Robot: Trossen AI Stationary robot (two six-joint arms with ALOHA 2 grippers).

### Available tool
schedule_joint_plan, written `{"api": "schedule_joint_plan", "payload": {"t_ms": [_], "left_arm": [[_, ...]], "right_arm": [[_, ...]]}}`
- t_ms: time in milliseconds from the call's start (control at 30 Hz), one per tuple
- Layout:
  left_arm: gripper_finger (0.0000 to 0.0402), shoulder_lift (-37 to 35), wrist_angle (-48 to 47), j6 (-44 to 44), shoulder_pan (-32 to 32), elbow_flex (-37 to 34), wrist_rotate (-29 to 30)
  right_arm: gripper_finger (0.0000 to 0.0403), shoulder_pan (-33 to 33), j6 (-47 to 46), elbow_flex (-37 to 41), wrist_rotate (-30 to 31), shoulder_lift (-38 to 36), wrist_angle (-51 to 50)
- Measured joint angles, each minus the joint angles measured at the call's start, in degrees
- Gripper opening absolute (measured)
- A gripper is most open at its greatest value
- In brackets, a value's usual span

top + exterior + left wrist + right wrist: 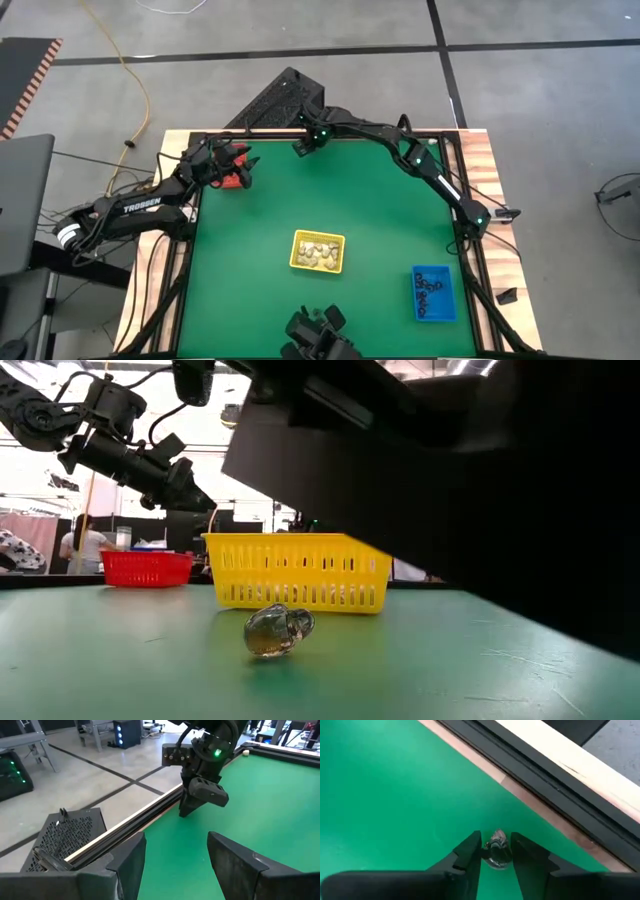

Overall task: Sort Halloween decoration
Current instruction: Put the black skull toy into the blue bin

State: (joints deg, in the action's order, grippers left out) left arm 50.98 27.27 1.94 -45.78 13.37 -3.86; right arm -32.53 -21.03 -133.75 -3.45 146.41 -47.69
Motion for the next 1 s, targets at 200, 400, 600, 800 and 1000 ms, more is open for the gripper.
{"api": "schedule_joint_plan", "payload": {"t_ms": [200, 400, 600, 800, 1000], "left_arm": [[0.0204, 0.0, 0.0, 0.3, 0.0, 0.0, 0.0], [0.0204, 0.0, 0.0, 0.3, 0.0, 0.0, 0.0], [0.0204, 0.0, 0.0, 0.4, 0.0, 0.0, 0.0], [0.0204, 0.0, 0.0, 0.4, 0.0, 0.0, 0.0], [0.0204, 0.0, 0.0, 1.5, 0.0, 0.0, 0.1]], "right_arm": [[0.0111, 0.7, -0.1, 0.0, -1.6, -0.1, -0.5], [0.0111, 2.1, 1.2, -0.1, -2.7, -0.1, -3.1], [0.0111, 3.8, 6.4, -0.2, 0.9, -0.1, -3.5], [0.0111, 4.2, 12.6, -0.3, -3.2, 0.1, -0.9], [0.0111, 7.0, 20.3, -1.1, -4.5, 0.0, 2.7]]}}
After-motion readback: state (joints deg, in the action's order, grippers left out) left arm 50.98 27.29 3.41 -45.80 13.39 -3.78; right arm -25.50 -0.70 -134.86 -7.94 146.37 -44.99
